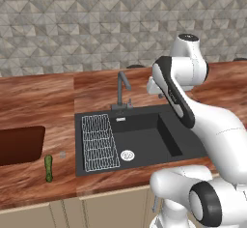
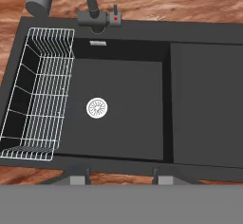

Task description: Pick up all produce items and place them in the sink. Turn on the sink faucet to wash them. Then turn the sink off and put them in the tray.

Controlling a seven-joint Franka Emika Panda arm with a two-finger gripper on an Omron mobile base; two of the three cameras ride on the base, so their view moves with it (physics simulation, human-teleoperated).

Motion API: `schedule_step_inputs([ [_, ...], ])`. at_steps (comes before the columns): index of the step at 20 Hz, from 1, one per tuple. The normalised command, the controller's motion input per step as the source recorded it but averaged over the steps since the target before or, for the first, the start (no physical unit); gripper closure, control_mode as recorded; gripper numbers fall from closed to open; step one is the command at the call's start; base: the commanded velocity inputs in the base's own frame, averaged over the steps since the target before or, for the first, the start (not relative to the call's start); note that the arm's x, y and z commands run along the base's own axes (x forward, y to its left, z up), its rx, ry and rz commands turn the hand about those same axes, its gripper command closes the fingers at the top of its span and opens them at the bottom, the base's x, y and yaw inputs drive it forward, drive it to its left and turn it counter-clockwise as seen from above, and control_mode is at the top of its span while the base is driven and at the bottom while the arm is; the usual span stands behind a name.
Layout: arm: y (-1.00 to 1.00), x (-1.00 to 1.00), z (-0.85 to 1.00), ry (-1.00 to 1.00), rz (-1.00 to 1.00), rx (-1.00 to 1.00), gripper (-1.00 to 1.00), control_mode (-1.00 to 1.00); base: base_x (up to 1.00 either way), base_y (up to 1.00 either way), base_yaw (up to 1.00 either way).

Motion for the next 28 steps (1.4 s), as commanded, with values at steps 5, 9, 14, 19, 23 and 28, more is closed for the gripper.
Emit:
schedule_step_inputs([
  [5, 0.06, -0.19, 0.00, -0.01, 0.00, 0.00, -1.00, -1.00, 0.00, 0.00, 0.00],
  [9, 0.43, -0.34, -0.03, 0.00, 0.00, -0.02, -1.00, -1.00, 0.00, 0.00, 0.00],
  [14, 0.74, -0.26, -0.08, 0.00, 0.00, -0.07, -1.00, -1.00, 0.00, 0.00, 0.00],
  [19, 0.70, -0.10, -0.07, 0.08, 0.00, -0.02, -1.00, -1.00, 0.00, 0.00, 0.00],
  [23, 0.67, 0.00, -0.11, 0.10, 0.00, 0.00, -1.00, -1.00, 0.00, 0.00, 0.00],
  [28, 0.69, 0.00, -0.21, 0.08, 0.00, 0.00, -1.00, -1.00, 0.00, 0.00, 0.00],
])
